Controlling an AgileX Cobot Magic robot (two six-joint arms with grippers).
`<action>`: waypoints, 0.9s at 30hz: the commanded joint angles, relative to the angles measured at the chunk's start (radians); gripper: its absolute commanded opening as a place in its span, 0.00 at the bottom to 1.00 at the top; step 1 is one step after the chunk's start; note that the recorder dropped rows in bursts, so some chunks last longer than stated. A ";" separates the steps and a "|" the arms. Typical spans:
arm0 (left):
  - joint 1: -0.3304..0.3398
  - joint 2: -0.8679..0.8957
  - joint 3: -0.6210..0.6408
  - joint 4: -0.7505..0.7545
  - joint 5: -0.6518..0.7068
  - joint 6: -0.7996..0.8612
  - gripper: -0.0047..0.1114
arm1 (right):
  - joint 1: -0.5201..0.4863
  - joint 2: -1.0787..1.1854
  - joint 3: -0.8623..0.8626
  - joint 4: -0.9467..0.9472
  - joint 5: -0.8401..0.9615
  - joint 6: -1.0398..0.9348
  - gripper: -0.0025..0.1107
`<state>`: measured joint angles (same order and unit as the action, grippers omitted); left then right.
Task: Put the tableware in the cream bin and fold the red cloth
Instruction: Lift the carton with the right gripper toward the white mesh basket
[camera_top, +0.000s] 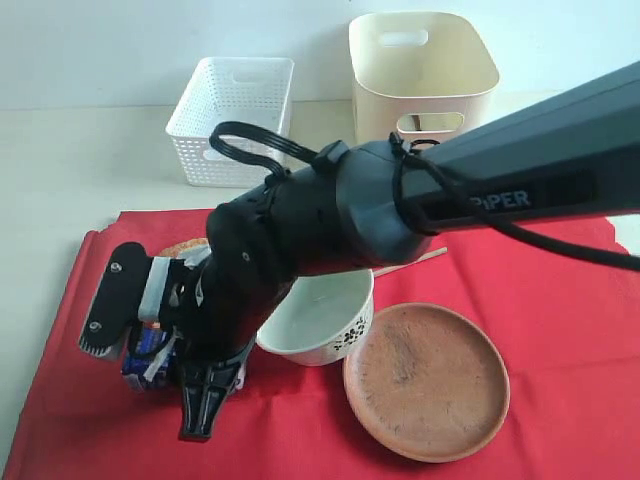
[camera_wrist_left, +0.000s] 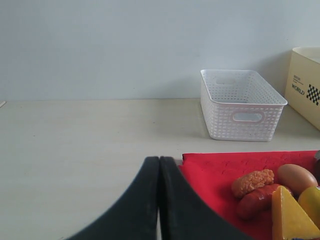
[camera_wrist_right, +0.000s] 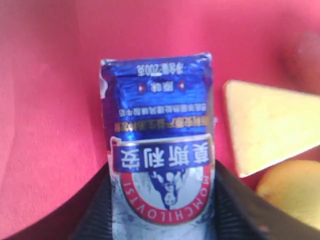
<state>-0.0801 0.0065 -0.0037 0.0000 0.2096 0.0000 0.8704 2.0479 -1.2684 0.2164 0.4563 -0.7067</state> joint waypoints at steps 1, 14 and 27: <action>0.000 -0.007 0.004 0.000 -0.002 0.000 0.04 | 0.001 -0.082 -0.006 0.056 -0.069 0.002 0.02; 0.000 -0.007 0.004 0.000 -0.002 0.000 0.04 | 0.001 -0.190 -0.006 0.057 -0.306 -0.007 0.02; 0.000 -0.007 0.004 0.000 -0.002 0.000 0.04 | -0.133 -0.139 -0.192 0.199 -0.494 0.000 0.02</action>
<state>-0.0801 0.0065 -0.0037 0.0000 0.2096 0.0000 0.7770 1.8931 -1.4048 0.3768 -0.0125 -0.7067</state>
